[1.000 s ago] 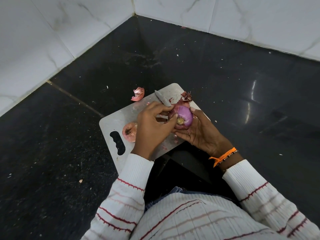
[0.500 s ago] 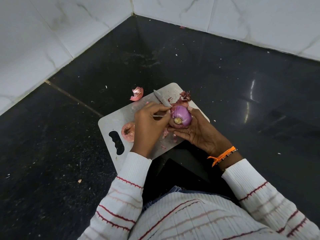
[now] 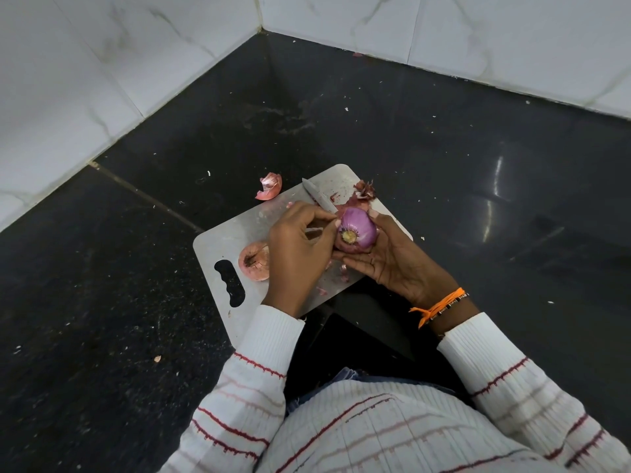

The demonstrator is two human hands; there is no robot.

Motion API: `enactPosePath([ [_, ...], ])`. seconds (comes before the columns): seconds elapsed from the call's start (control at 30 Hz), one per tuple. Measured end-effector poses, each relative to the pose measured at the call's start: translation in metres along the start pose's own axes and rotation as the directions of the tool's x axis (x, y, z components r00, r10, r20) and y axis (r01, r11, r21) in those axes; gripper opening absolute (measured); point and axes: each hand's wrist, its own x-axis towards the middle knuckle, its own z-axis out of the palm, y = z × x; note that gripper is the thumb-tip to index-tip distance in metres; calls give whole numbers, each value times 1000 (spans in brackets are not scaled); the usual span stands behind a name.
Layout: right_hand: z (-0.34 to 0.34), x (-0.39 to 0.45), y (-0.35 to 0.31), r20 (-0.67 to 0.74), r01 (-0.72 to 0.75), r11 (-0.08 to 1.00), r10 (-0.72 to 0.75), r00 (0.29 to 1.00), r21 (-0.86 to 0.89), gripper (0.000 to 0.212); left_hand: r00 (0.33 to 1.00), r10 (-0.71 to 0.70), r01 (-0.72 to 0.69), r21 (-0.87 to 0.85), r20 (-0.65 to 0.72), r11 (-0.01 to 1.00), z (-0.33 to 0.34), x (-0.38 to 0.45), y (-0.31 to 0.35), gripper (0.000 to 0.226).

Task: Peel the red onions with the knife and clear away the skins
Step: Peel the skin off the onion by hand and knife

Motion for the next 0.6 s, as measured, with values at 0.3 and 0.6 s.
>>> enactPosePath([
  [0.3,-3,-2,0,30,-18,1000,19,999,-24,36,995,-100,100,51,-8,994,2,1,2,4],
  [0.6,-10,-3,5,157,24,995,-40,987,100,80,958,-284,287,67,-49,956,-3,5,-10,7],
])
